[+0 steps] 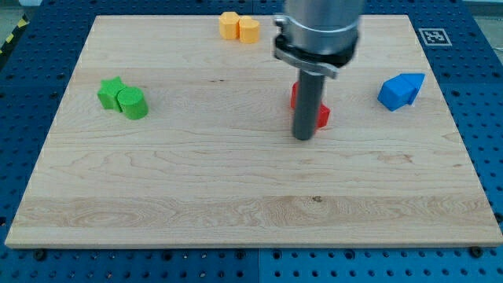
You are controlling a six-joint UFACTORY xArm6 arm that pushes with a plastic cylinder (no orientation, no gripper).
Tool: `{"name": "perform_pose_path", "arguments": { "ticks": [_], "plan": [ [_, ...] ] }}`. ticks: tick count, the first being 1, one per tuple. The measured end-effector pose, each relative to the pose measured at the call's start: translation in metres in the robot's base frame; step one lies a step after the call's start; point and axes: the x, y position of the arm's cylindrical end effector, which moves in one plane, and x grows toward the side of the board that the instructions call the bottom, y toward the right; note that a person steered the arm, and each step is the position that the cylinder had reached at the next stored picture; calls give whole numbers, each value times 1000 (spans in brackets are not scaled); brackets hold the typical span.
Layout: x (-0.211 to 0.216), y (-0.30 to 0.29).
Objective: Push the red star and red circle towards center
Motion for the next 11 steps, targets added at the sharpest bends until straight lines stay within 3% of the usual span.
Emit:
{"name": "perform_pose_path", "arguments": {
  "ticks": [2, 6, 10, 11],
  "plan": [
    [16, 78],
    [-65, 71],
    [-44, 67],
    [-39, 41]
  ]
}}
